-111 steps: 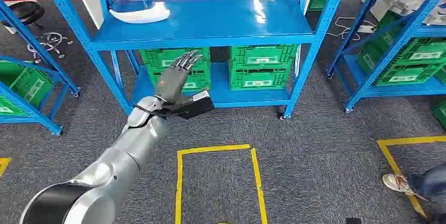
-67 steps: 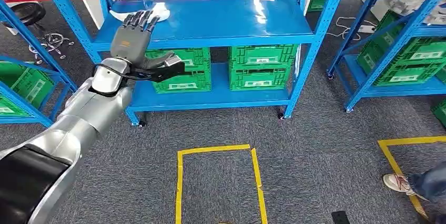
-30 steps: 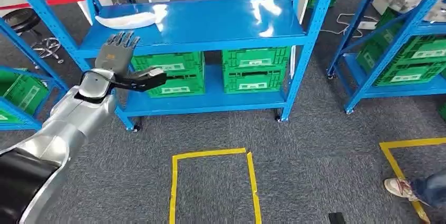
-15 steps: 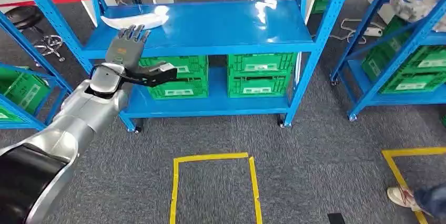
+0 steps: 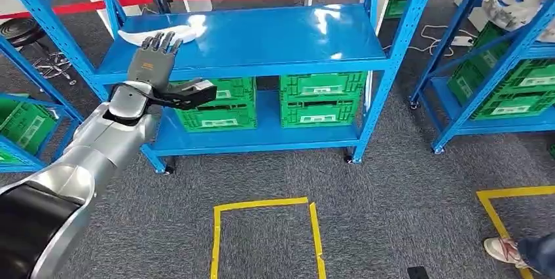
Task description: Take the parts from the cabinet and place them on the table.
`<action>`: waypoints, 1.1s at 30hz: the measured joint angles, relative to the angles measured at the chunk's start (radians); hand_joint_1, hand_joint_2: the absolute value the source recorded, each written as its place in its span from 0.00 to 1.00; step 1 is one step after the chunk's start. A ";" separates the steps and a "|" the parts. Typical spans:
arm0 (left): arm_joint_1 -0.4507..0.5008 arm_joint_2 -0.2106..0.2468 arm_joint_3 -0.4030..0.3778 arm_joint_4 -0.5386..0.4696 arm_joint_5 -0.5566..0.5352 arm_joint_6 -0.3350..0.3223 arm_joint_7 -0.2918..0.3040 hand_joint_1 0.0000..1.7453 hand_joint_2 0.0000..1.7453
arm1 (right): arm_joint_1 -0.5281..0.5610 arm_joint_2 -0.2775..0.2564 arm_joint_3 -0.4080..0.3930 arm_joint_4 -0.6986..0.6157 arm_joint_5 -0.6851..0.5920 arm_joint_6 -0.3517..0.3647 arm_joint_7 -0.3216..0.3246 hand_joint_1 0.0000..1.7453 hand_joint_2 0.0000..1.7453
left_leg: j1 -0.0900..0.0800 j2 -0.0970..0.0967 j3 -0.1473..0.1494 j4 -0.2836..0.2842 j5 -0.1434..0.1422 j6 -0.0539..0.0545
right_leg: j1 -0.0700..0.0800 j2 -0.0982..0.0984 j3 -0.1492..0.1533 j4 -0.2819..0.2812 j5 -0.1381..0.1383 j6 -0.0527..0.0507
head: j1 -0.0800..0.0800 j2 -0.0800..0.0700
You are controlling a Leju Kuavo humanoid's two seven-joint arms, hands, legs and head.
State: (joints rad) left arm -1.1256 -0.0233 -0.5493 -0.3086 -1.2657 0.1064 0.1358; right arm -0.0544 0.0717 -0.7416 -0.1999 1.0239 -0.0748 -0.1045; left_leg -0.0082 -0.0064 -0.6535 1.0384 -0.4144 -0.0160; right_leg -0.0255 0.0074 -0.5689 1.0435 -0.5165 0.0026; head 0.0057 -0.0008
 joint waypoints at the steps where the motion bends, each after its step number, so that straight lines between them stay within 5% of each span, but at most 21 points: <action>1: 0.002 0.001 0.001 0.000 0.000 0.000 0.000 0.00 0.00 | 0.002 0.000 0.000 0.000 0.000 0.000 0.001 0.00 0.00 | -0.002 -0.001 -0.001 -0.001 -0.004 0.006 | -0.001 -0.001 0.003 -0.006 -0.002 0.007 | -0.002 0.000; 4: 0.000 0.005 0.003 -0.004 -0.001 0.000 0.002 0.00 0.00 | 0.001 0.001 0.000 0.000 0.005 0.005 0.003 0.00 0.00 | 0.007 -0.003 0.027 -0.028 -0.006 0.025 | 0.001 -0.004 0.006 0.014 -0.018 0.021 | 0.001 0.000; 7: -0.002 0.005 0.005 -0.003 -0.012 0.000 0.013 0.00 0.00 | -0.001 0.001 -0.001 0.000 0.010 0.018 0.014 0.00 0.00 | 0.003 -0.002 0.039 -0.028 -0.019 0.041 | 0.003 -0.003 -0.128 0.238 -0.097 0.021 | 0.002 0.000; 9: 0.003 0.005 0.006 -0.003 -0.020 0.001 0.030 0.00 0.00 | 0.003 0.001 -0.001 0.000 0.012 0.019 0.015 0.00 0.00 | 0.001 -0.004 0.048 -0.023 -0.031 0.042 | 0.004 -0.003 -0.188 0.297 -0.080 0.022 | 0.002 0.000; 10: 0.004 0.005 0.008 -0.003 -0.021 0.001 0.037 0.00 0.00 | 0.004 0.001 -0.002 0.000 0.013 0.019 0.015 0.00 0.00 | 0.001 -0.005 0.054 -0.020 -0.038 0.040 | 0.004 -0.004 -0.183 0.261 -0.041 0.021 | 0.002 0.000; 12: 0.004 0.009 0.016 -0.003 -0.023 0.001 0.052 0.00 0.00 | 0.003 0.001 -0.002 0.000 0.017 0.018 0.015 0.00 0.00 | 0.001 -0.006 0.071 -0.010 -0.058 0.035 | 0.004 -0.004 -0.121 0.093 0.071 0.017 | 0.002 0.000; 13: 0.005 0.011 0.023 -0.003 -0.023 0.001 0.054 0.00 0.00 | 0.003 0.001 -0.002 0.000 0.021 0.017 0.014 0.00 0.00 | 0.001 -0.005 0.075 -0.005 -0.069 0.030 | 0.004 -0.007 -0.094 0.020 0.094 0.012 | 0.002 0.000; 14: 0.004 0.019 0.028 -0.002 -0.023 0.004 0.056 0.00 0.00 | 0.002 0.001 -0.002 0.000 0.024 0.018 0.013 0.00 0.00 | -0.007 -0.006 0.073 0.002 -0.077 0.022 | 0.012 -0.006 -0.074 0.002 0.073 0.008 | 0.003 0.000; 17: 0.009 0.027 0.038 -0.002 -0.024 0.013 0.056 0.00 0.00 | 0.003 0.002 -0.002 0.000 0.025 0.019 0.011 0.00 0.00 | -0.002 -0.007 0.078 -0.008 -0.079 0.008 | 0.013 -0.004 -0.077 0.006 0.065 -0.007 | 0.002 0.000; 19: 0.009 0.036 0.044 -0.006 -0.030 0.019 0.061 0.00 0.00 | 0.002 0.005 -0.002 0.000 0.025 0.019 0.009 0.00 0.00 | -0.003 -0.006 0.086 0.000 -0.090 -0.005 | 0.003 -0.006 -0.051 -0.008 0.062 -0.018 | 0.000 0.000; 20: 0.004 0.035 0.050 -0.006 -0.031 0.022 0.061 0.00 0.00 | 0.001 0.005 -0.002 0.000 0.025 0.019 0.009 0.00 0.00 | -0.002 -0.004 0.068 0.039 -0.104 -0.014 | 0.002 -0.006 -0.041 -0.012 0.057 -0.024 | -0.009 0.000; 23: 0.006 0.039 0.056 -0.002 -0.038 0.022 0.069 0.00 0.00 | -0.003 0.005 -0.005 0.000 0.025 0.020 0.009 0.00 0.00 | 0.013 -0.003 -0.065 0.239 -0.157 -0.031 | 0.001 -0.005 -0.026 -0.012 0.042 -0.031 | -0.008 0.000; 24: 0.013 0.039 0.057 0.000 -0.043 0.021 0.072 0.00 0.00 | -0.002 0.005 -0.005 0.000 0.025 0.022 0.009 0.00 0.00 | 0.016 -0.002 -0.094 0.267 -0.149 -0.034 | -0.001 -0.004 -0.020 -0.012 0.037 -0.029 | -0.009 0.000; 26: 0.017 0.040 0.058 0.002 -0.048 0.020 0.078 0.00 0.00 | 0.002 0.006 -0.005 0.000 0.025 0.023 0.008 0.00 0.00 | 0.019 0.000 -0.081 0.190 -0.066 -0.035 | -0.005 -0.002 -0.002 -0.012 0.022 -0.022 | -0.009 0.000; 28: 0.011 0.042 0.059 0.001 -0.052 0.018 0.081 0.00 0.00 | 0.001 0.006 -0.005 0.000 0.025 0.024 0.006 0.00 0.00 | 0.019 0.002 -0.014 0.025 0.029 -0.028 | -0.008 -0.001 0.017 -0.012 0.007 -0.011 | -0.009 0.000; 33: 0.007 0.039 0.061 0.003 -0.058 0.001 0.080 0.00 0.00 | -0.001 0.009 -0.008 0.000 0.025 0.026 0.007 0.00 0.00 | 0.011 -0.001 0.018 -0.021 -0.006 0.009 | -0.004 -0.002 0.032 -0.018 0.004 0.023 | -0.009 0.000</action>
State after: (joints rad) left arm -1.1190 0.0156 -0.4887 -0.3059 -1.3233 0.1072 0.2155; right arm -0.0551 0.0805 -0.7492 -0.1995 1.0487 -0.0488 -0.0977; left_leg 0.0023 -0.0072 -0.6355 1.0172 -0.4204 -0.0065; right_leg -0.0292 0.0055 -0.5373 1.0255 -0.5128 0.0254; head -0.0034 -0.0008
